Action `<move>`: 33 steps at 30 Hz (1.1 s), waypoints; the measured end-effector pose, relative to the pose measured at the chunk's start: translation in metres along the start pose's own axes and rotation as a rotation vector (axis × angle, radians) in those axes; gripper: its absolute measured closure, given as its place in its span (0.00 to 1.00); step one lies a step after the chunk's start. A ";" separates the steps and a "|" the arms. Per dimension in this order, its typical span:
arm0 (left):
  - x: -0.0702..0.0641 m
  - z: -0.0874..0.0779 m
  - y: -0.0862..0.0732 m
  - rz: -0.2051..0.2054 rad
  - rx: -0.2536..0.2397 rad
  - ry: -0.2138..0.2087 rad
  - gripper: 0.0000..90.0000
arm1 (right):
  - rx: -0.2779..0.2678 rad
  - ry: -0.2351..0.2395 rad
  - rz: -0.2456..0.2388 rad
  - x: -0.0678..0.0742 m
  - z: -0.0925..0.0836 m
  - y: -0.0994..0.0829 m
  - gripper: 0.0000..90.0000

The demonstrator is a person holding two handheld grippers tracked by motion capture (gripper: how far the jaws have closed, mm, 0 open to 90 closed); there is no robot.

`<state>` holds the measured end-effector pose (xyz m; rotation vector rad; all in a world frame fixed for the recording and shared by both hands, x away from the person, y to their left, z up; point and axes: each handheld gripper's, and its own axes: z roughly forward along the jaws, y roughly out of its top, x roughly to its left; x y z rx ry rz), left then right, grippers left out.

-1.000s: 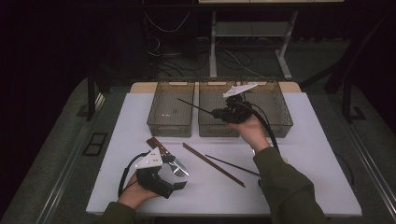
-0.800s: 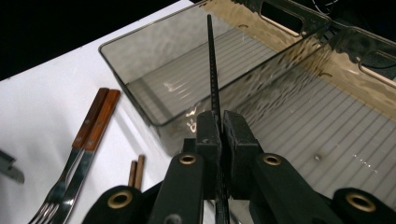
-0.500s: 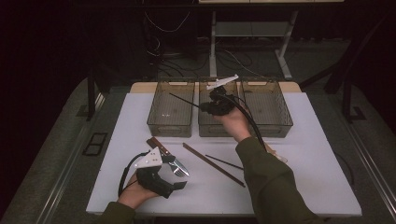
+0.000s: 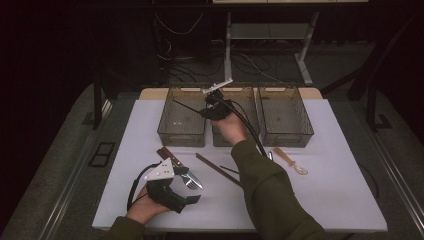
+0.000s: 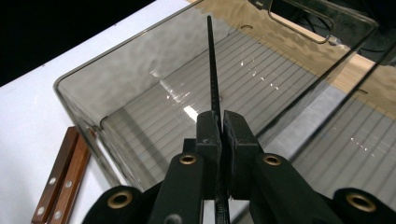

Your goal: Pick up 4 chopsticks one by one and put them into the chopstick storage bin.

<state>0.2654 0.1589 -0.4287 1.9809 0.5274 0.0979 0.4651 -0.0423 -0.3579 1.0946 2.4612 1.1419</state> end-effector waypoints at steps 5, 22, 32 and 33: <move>-0.001 0.002 0.001 0.007 0.005 -0.008 0.00 | 0.020 -0.024 0.018 0.005 0.012 0.007 0.95; -0.001 0.001 0.001 0.012 0.001 -0.016 0.00 | 0.020 -0.028 0.010 0.015 0.032 0.017 0.80; -0.002 0.001 0.001 0.015 0.006 -0.012 0.00 | -0.019 0.055 -0.007 0.010 -0.007 0.016 0.59; -0.002 0.001 0.001 0.020 0.008 -0.011 0.00 | -0.024 0.060 -0.014 0.009 -0.012 0.014 0.59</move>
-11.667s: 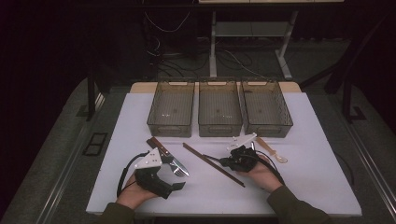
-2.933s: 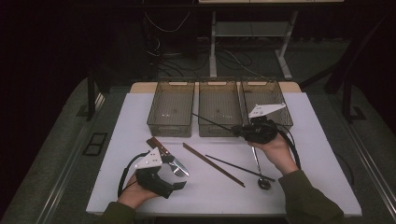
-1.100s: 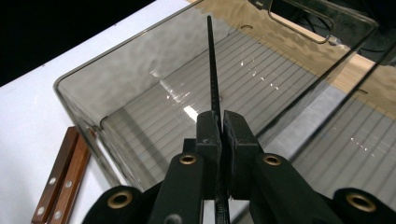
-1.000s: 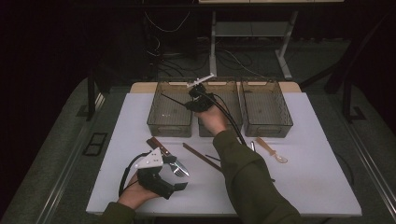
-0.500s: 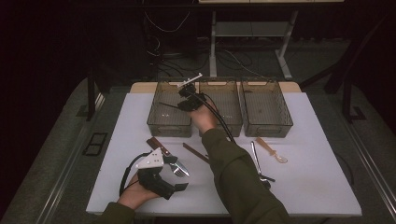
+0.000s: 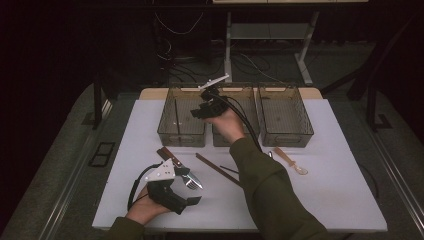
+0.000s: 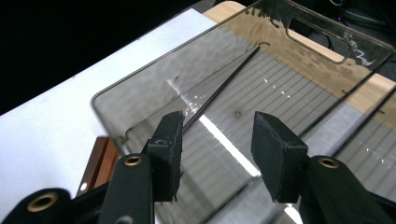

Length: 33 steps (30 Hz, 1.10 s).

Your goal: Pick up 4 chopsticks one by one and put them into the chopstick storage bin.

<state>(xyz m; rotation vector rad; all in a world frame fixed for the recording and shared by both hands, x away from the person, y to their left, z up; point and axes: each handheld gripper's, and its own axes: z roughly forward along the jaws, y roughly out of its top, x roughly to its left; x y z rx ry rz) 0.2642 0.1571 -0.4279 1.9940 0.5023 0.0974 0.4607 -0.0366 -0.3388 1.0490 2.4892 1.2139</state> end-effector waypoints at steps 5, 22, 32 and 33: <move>0.000 0.000 0.000 -0.004 0.001 0.002 0.00 | -0.016 0.025 -0.024 -0.005 -0.022 -0.010 0.53; 0.001 -0.001 -0.001 -0.004 0.011 0.008 0.00 | -0.050 0.104 -0.150 -0.014 -0.080 -0.063 0.45; 0.002 0.000 -0.001 -0.013 0.005 0.014 0.00 | -0.059 0.129 -0.174 -0.019 -0.104 -0.098 0.44; 0.002 0.000 -0.002 -0.016 0.004 0.015 0.00 | -0.062 0.135 -0.172 -0.019 -0.106 -0.102 0.44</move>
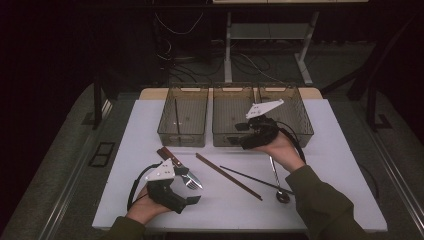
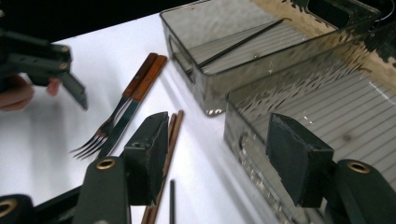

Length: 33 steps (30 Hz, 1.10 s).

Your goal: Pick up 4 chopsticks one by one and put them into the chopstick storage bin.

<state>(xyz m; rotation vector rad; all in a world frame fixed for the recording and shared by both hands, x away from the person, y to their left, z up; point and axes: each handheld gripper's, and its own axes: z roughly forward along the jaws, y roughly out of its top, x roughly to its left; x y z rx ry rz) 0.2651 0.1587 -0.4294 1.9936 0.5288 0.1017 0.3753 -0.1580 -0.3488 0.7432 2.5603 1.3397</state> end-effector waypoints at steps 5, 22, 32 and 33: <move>0.001 0.000 0.000 -0.002 -0.001 0.004 0.00 | -0.005 0.004 0.006 0.000 -0.011 -0.022 0.43; 0.001 0.001 -0.001 -0.002 0.006 0.014 0.00 | 0.019 0.019 0.052 0.003 -0.044 -0.086 0.44; 0.000 0.002 -0.001 0.004 0.017 0.012 0.00 | 0.077 0.021 0.052 0.007 -0.058 -0.122 0.55; 0.000 0.002 -0.001 0.005 0.017 0.012 0.00 | 0.086 0.021 0.055 0.007 -0.059 -0.125 0.57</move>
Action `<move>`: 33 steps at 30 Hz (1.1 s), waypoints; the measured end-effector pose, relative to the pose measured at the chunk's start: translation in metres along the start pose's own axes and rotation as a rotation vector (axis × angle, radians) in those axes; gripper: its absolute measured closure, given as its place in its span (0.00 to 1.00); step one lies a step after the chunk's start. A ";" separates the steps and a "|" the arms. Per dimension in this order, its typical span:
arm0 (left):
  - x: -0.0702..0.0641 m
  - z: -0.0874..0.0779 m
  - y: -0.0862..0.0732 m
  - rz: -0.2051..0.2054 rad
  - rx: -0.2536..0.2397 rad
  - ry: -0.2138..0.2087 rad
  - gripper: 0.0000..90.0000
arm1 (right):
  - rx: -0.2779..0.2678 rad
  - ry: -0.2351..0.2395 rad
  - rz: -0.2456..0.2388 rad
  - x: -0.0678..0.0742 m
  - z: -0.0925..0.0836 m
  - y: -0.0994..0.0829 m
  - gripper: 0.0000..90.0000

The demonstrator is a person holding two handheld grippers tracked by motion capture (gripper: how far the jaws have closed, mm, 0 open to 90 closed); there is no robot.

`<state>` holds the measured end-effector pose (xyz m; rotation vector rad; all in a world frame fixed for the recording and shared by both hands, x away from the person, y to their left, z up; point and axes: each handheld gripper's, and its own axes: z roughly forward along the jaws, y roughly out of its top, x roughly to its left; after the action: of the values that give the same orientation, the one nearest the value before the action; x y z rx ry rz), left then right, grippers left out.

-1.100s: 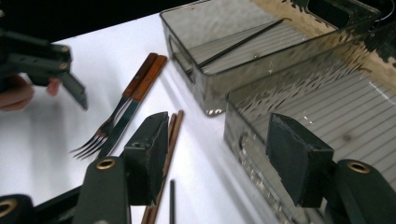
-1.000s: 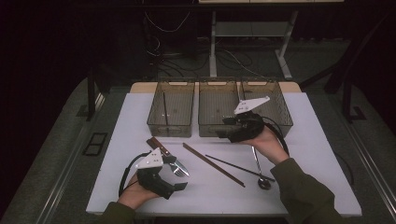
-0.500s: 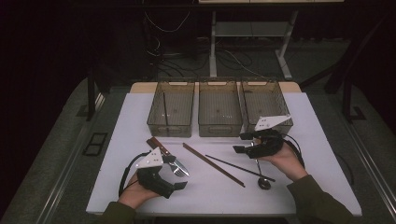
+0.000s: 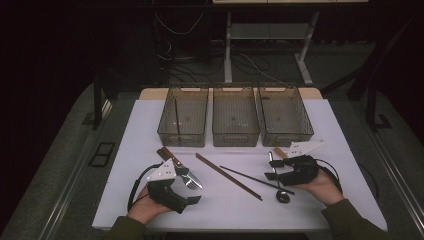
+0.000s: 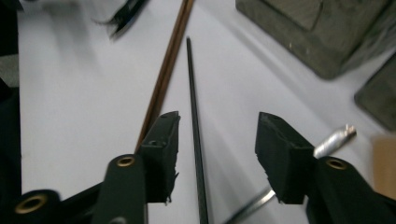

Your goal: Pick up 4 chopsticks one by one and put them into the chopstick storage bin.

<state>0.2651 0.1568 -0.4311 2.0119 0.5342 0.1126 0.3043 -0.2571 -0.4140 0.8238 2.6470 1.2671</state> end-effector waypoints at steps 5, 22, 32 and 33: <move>0.000 -0.001 0.000 0.001 0.001 0.003 0.00 | 0.053 0.012 0.000 0.000 -0.001 -0.014 0.68; -0.001 0.000 0.000 0.010 0.008 0.004 0.00 | 0.153 0.009 -0.056 0.004 0.016 -0.020 0.86; -0.001 0.000 0.000 0.011 0.011 0.004 0.00 | 0.177 0.016 -0.073 0.007 0.022 -0.021 0.90; -0.001 0.000 0.000 0.012 0.012 0.004 0.00 | 0.175 0.014 -0.074 0.007 0.022 -0.021 0.91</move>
<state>0.2642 0.1564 -0.4310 2.0268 0.5271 0.1213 0.2959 -0.2489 -0.4430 0.7324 2.8020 1.0391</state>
